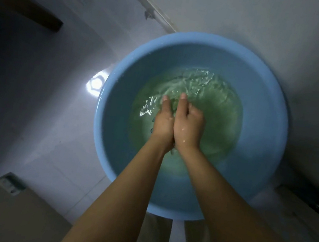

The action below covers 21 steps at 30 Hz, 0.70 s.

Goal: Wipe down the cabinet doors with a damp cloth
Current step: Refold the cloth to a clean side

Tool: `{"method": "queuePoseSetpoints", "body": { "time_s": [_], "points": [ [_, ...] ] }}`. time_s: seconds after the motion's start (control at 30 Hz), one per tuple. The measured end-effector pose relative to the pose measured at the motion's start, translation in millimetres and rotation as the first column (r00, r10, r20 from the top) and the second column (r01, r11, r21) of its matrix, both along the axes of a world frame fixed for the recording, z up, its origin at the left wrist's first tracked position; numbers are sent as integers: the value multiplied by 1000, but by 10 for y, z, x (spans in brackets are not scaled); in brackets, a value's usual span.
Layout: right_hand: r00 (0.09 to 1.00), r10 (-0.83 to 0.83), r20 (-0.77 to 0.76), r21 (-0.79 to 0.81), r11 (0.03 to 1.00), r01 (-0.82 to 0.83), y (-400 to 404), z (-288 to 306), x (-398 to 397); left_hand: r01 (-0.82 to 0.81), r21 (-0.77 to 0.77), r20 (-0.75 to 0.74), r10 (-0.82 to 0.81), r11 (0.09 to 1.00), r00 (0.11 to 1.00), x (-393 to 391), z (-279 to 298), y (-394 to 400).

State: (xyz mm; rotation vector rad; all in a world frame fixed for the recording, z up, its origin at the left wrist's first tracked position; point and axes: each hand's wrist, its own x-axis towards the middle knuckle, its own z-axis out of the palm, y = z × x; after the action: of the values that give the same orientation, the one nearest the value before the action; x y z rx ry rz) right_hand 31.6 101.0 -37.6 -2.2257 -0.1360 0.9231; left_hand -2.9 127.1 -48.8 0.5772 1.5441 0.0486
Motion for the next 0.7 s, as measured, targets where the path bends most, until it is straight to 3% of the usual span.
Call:
{"method": "queuePoseSetpoints", "body": {
  "time_s": [0.1, 0.2, 0.3, 0.37, 0.43, 0.57, 0.7],
  "points": [
    [982, 187, 31, -58, 981, -185, 15, -203, 103, 4, -36, -86, -7, 999, 996, -26, 78, -29],
    [961, 272, 54, -166, 951, -260, -46, -343, 192, 20, 50, -174, -11, 999, 985, -12, 185, -78],
    [986, 59, 154, -339, 941, -3, -183, -465, 321, 9, 191, -229, 36, 982, 973, -100, 160, -118],
    [973, -78, 216, -409, 898, 163, -255, -480, 365, 23, 167, -214, 14, 986, 977, -188, 68, -96],
    [987, -75, 140, -449, 884, 131, -282, -443, 251, 33, 74, -188, -18, 997, 982, -278, -40, -87],
    [975, -98, -200, -256, 966, 44, -219, -227, -55, -48, -59, -85, 43, 997, 995, -283, 18, 16],
    [987, -6, -158, -122, 992, -14, -107, 254, -259, -16, -101, 52, 21, 995, 998, -307, -37, 155]
  ]
}}
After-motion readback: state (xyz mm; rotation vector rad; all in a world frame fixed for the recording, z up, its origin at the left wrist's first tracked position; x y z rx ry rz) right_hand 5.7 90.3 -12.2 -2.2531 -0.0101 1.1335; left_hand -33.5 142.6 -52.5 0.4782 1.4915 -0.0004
